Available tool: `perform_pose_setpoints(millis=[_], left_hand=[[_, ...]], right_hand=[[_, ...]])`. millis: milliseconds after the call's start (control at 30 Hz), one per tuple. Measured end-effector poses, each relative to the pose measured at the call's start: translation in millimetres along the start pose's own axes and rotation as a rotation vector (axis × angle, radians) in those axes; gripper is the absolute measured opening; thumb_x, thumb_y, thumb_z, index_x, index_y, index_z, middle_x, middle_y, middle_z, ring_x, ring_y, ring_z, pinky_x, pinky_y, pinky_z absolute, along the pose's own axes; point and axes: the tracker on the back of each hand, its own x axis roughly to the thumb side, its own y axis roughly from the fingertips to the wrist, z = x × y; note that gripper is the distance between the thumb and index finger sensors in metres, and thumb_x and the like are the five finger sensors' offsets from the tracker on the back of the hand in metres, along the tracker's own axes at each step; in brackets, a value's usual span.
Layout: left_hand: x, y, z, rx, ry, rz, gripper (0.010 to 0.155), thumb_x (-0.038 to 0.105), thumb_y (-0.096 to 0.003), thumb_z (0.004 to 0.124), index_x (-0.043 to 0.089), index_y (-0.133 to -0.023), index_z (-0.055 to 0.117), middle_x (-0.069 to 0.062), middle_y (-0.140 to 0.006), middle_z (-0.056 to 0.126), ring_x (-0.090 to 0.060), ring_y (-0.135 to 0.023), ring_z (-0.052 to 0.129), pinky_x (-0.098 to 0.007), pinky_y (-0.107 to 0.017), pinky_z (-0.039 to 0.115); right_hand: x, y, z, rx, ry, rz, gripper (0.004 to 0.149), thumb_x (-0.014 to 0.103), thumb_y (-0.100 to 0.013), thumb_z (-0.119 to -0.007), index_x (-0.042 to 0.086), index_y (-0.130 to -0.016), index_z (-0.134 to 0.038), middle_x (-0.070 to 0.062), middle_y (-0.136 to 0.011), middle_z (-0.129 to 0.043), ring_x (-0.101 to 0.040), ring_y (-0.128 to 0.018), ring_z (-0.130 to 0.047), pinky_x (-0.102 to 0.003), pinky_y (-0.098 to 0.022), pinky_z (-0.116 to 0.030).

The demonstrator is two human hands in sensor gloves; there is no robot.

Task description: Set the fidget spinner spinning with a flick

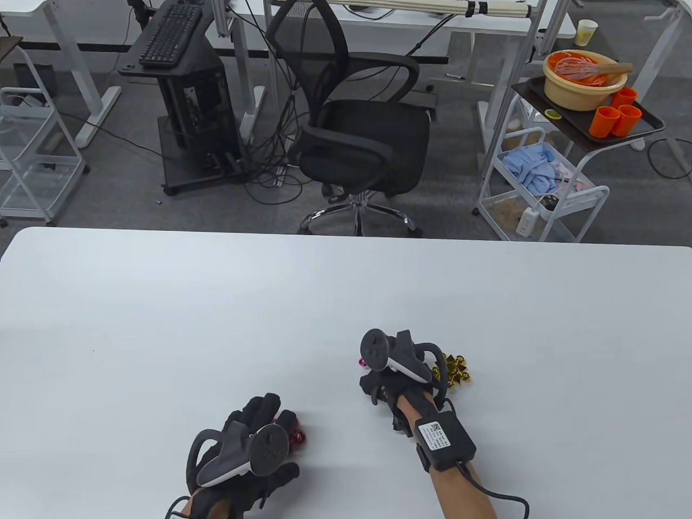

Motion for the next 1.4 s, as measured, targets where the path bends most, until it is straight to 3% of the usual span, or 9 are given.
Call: perform_pose_setpoints(millis=[100, 233, 367, 533, 733, 1133, 1233, 1400], left_hand=[[0, -1, 0, 0.005, 0.008, -0.003, 0.082, 0.065, -0.0376, 0.069, 0.025, -0.101, 0.036, -0.012, -0.114, 0.016, -0.039, -0.108, 0.029, -0.063, -0.076, 0.038], [1, -2, 1, 0.001, -0.003, -0.006, 0.081, 0.064, -0.0378, 0.069, 0.025, -0.101, 0.036, -0.012, -0.114, 0.016, -0.039, -0.108, 0.029, -0.063, -0.076, 0.038], [2, -1, 1, 0.006, -0.011, -0.011, 0.081, 0.064, -0.038, 0.069, 0.025, -0.101, 0.036, -0.012, -0.114, 0.016, -0.039, -0.108, 0.03, -0.063, -0.076, 0.039], [2, -3, 3, -0.001, -0.019, -0.015, 0.081, 0.064, -0.0381, 0.069, 0.025, -0.101, 0.036, -0.012, -0.114, 0.016, -0.039, -0.107, 0.031, -0.062, -0.076, 0.04], [3, -3, 3, 0.005, -0.022, -0.011, 0.08, 0.064, -0.0382, 0.069, 0.026, -0.101, 0.036, -0.012, -0.114, 0.016, -0.039, -0.107, 0.031, -0.062, -0.076, 0.039], [12, -2, 6, -0.002, -0.04, 0.029, 0.08, 0.064, -0.0383, 0.069, 0.026, -0.101, 0.036, -0.013, -0.114, 0.016, -0.039, -0.107, 0.03, -0.063, -0.076, 0.039], [18, -1, 8, -0.002, -0.056, 0.05, 0.081, 0.064, -0.0382, 0.068, 0.026, -0.101, 0.035, -0.013, -0.114, 0.016, -0.039, -0.107, 0.03, -0.063, -0.076, 0.039], [37, 5, 12, 0.008, -0.069, 0.151, 0.079, 0.064, -0.0384, 0.068, 0.028, -0.101, 0.036, -0.013, -0.114, 0.016, -0.039, -0.107, 0.029, -0.063, -0.076, 0.038]], right_hand=[[6, 27, 13, -0.058, -0.058, 0.091, 0.088, 0.048, -0.036, -0.092, 0.008, -0.099, -0.046, -0.021, -0.099, -0.061, -0.054, -0.083, -0.064, -0.067, -0.064, -0.059], [18, 66, 16, -0.055, -0.098, 0.206, 0.088, 0.048, -0.037, -0.092, 0.008, -0.099, -0.046, -0.02, -0.1, -0.061, -0.054, -0.083, -0.064, -0.067, -0.064, -0.059], [37, 104, 5, -0.007, -0.103, 0.316, 0.088, 0.048, -0.037, -0.092, 0.008, -0.099, -0.045, -0.02, -0.1, -0.061, -0.055, -0.084, -0.064, -0.067, -0.064, -0.059], [61, 132, -19, 0.087, -0.032, 0.432, 0.088, 0.048, -0.037, -0.092, 0.008, -0.099, -0.045, -0.02, -0.1, -0.061, -0.054, -0.084, -0.064, -0.067, -0.064, -0.059], [85, 140, -38, 0.164, 0.055, 0.551, 0.087, 0.049, -0.037, -0.091, 0.008, -0.1, -0.045, -0.02, -0.101, -0.06, -0.054, -0.085, -0.064, -0.066, -0.065, -0.059], [86, 139, -53, 0.232, 0.077, 0.564, 0.085, 0.046, -0.042, -0.083, 0.013, -0.101, -0.032, -0.016, -0.107, -0.044, -0.05, -0.095, -0.047, -0.064, -0.069, -0.05], [82, 140, -51, 0.219, 0.096, 0.558, 0.09, 0.052, -0.04, -0.082, 0.013, -0.102, -0.029, -0.017, -0.109, -0.04, -0.053, -0.096, -0.045, -0.067, -0.07, -0.046], [67, 147, -28, 0.141, 0.078, 0.525, 0.089, 0.054, -0.041, -0.08, 0.014, -0.102, -0.03, -0.016, -0.11, -0.039, -0.054, -0.097, -0.044, -0.068, -0.07, -0.045]])
